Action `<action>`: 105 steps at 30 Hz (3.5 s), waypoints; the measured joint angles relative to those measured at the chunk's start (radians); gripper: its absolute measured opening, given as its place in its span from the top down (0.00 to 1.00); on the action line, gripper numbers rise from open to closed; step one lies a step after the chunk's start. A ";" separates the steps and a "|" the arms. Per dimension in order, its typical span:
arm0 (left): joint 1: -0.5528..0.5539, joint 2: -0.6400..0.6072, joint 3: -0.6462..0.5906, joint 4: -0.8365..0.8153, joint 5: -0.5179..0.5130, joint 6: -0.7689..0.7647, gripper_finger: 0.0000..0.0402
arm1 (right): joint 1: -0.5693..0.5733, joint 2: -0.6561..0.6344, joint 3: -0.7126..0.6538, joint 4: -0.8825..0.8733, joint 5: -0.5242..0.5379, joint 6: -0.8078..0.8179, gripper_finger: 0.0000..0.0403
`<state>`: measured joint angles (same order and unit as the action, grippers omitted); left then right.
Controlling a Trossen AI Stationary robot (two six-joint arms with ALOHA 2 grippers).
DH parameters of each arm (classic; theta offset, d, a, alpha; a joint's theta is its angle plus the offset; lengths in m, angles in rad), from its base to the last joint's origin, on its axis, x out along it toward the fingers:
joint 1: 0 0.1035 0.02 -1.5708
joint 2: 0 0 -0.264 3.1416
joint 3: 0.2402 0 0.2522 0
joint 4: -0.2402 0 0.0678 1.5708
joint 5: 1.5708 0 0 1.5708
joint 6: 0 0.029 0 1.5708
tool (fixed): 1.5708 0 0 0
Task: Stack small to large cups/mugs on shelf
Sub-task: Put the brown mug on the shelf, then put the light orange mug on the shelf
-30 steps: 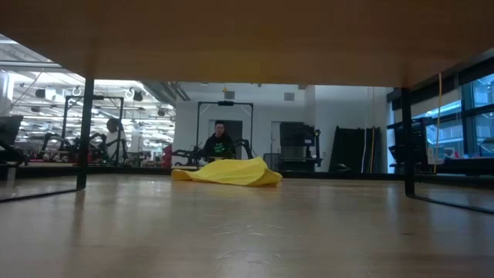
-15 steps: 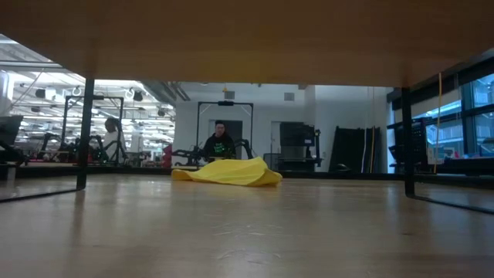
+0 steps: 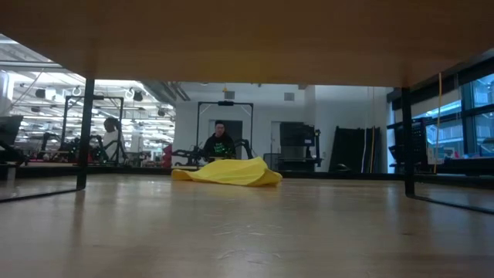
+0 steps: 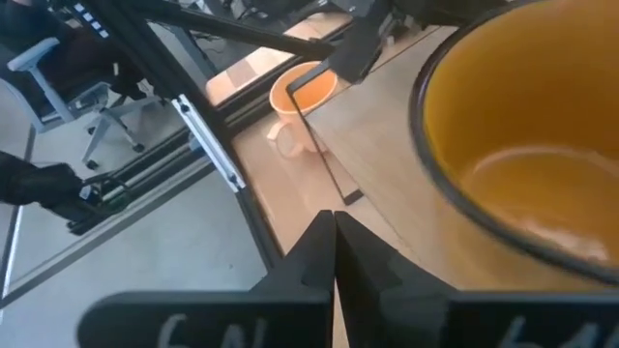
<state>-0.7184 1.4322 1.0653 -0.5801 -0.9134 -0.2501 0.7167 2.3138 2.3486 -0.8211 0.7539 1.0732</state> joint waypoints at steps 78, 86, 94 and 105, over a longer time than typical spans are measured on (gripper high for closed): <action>-0.059 0.000 0.000 0.096 0.008 0.072 0.82 | -0.037 0.000 0.000 -0.193 -0.121 0.196 0.99; -0.059 0.000 0.000 0.061 0.009 0.078 0.82 | -0.037 0.000 0.000 -0.222 -0.121 0.216 0.99; -0.096 -0.036 0.021 0.040 0.003 0.060 0.83 | -0.036 -0.002 0.003 -0.095 -0.120 0.073 0.96; -0.175 -0.164 0.046 -0.068 -0.039 -0.118 0.82 | -0.047 -0.074 0.007 0.078 -0.010 -0.225 0.84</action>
<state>-0.8932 1.2684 1.1110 -0.6479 -0.9521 -0.3679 0.6698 2.2400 2.3558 -0.7428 0.7444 0.8483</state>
